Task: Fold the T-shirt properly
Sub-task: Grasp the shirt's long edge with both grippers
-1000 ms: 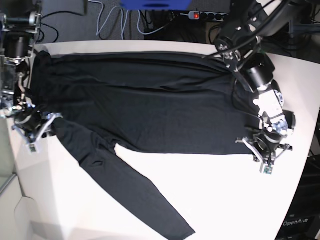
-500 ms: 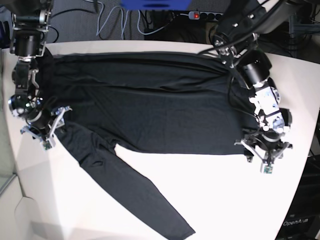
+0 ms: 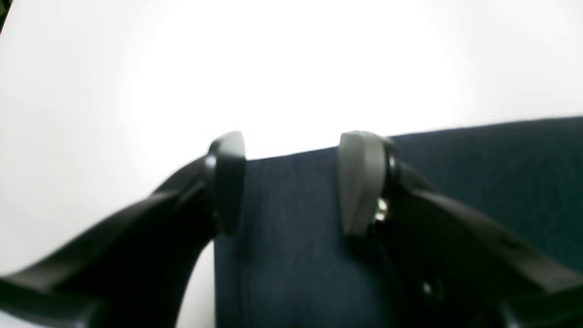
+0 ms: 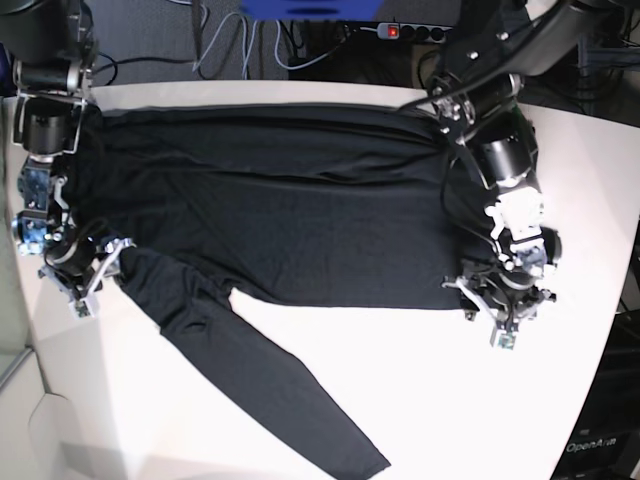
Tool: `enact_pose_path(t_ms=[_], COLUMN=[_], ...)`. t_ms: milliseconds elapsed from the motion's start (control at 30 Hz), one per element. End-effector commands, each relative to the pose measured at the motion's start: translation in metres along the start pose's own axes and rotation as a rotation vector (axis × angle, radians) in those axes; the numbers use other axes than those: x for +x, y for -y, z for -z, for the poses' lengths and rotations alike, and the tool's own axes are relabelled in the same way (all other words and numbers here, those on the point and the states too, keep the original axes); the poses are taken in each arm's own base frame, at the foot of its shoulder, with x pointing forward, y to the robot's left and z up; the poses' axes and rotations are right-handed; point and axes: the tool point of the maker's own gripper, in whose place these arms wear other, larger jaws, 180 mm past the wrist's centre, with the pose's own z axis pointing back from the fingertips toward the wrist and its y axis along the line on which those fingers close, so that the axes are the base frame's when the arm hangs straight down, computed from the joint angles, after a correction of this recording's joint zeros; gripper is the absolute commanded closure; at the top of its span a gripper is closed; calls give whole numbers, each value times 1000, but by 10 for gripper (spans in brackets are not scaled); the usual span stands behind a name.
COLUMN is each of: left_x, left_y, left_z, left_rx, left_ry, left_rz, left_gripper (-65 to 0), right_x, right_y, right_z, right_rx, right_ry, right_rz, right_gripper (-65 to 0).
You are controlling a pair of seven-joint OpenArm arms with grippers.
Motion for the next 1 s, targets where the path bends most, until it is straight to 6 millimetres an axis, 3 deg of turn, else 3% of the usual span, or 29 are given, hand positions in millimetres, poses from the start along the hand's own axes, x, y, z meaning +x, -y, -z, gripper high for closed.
enact_pose_path(t_ms=[0,100,267,333,433,500,700,967], left_x=[21,16,10,8,8,8,8,5], left_y=[-17,-23,-28,-42,-47,-49,-60,-62], left_z=[-1,1,0,-3,-4,-4,-7,-8], left_rx=[37,56,68,89,97,100,119,122], left_ry=[53,37,24,17,14,13,13,7], left_rz=[3,-2,3,13,17,19,29,29], left_gripper=[-322,-323,-324,-324,-324,-324,-325,-325], right_x=[13,13,-5,-13,-16,-20,-21,-17], right_y=[10,8,-7,-9,-10,-12,-19,-13], right_z=[-3,-3,0,0,0,0,2,-1], right_rx=[-17,-14,10,14,16,21,36,23], right_ry=[33,40,13,0,-4,-12,-21,-11], right_rz=[-9,-7,5,7,8,7,-14,-18], right_gripper=[-313,-313,-310,-310,-302,-256,-14,-3])
